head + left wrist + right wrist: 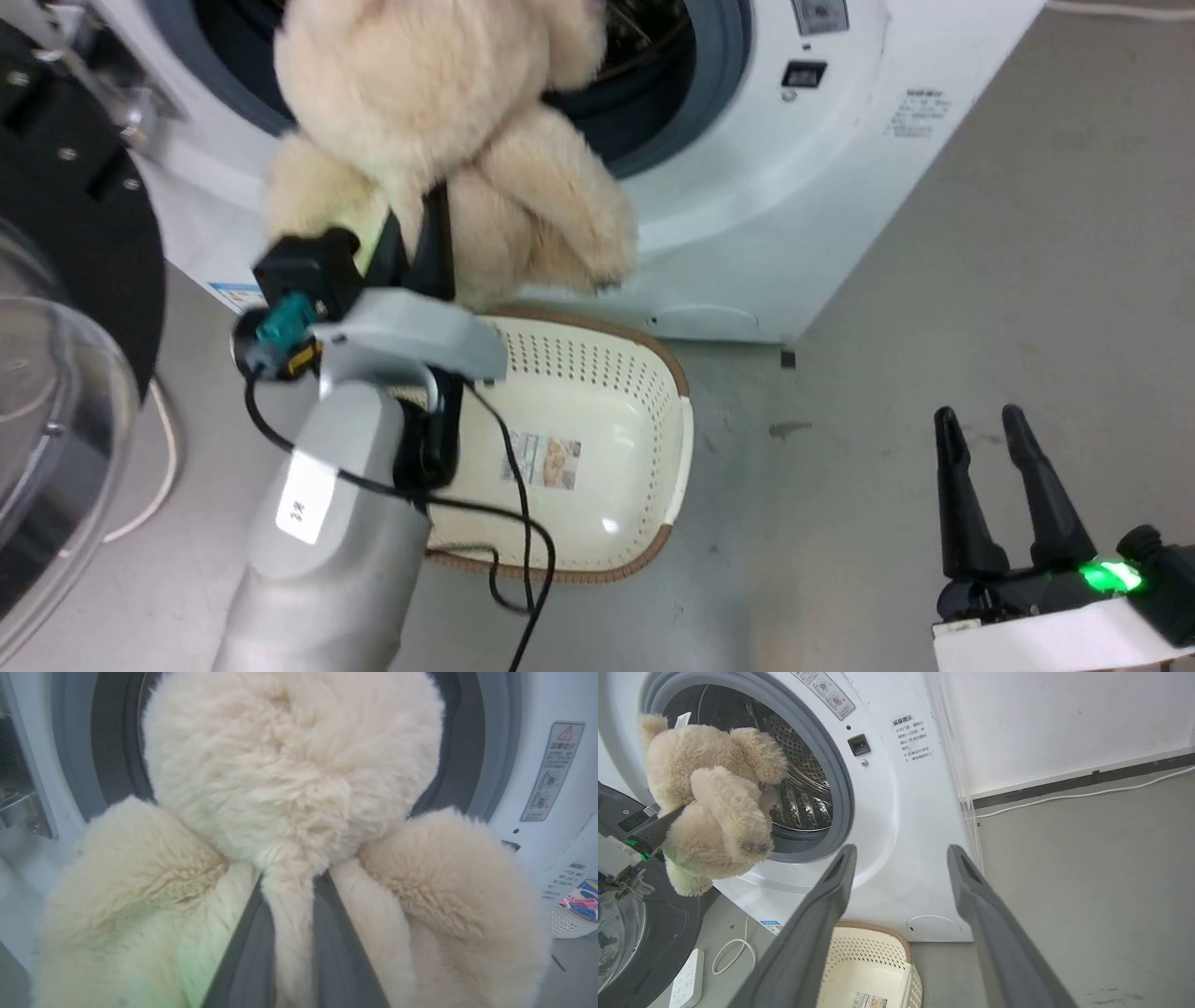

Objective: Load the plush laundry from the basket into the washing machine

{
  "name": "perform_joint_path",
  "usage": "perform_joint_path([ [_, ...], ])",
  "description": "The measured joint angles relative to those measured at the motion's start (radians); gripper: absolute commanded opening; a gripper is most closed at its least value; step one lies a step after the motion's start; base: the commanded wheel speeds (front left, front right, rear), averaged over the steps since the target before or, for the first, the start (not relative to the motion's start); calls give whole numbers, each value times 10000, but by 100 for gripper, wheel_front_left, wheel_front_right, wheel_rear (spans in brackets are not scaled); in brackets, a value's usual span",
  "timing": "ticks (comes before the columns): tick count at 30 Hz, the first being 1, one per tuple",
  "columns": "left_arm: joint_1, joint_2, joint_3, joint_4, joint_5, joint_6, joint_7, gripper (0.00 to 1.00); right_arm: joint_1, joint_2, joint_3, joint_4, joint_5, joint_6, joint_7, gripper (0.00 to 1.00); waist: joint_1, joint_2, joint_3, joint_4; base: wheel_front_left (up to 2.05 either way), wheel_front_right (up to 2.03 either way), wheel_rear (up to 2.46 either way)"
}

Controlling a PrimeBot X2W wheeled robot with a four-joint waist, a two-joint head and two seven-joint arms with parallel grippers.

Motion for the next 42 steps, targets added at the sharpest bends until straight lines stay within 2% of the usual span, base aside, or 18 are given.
perform_joint_path([
  [8, -1271, -13, 884, 347, 537, -341, 0, 0, -191, 0, 40, -134, 2, 0, -19, 100, 0, 0, 892, -332, 0, 0, 0],
  [16, -2716, 92, 1269, 798, 1080, -510, 0, 0, -468, 0, 36, -301, 35, 0, -88, 100, 1, 0, 1893, -574, 0, 0, 0],
  [29, -4949, 823, 1112, 1824, 2084, -642, 0, 0, -676, 0, 130, -372, 188, 0, -182, 100, 0, 0, 3127, -936, 0, 0, 0],
  [42, -6672, 1415, 1116, 2420, 2366, -644, 0, 0, -746, 0, 280, -506, 201, 0, -184, 100, 0, 0, 3831, -1302, 0, 0, 0],
])
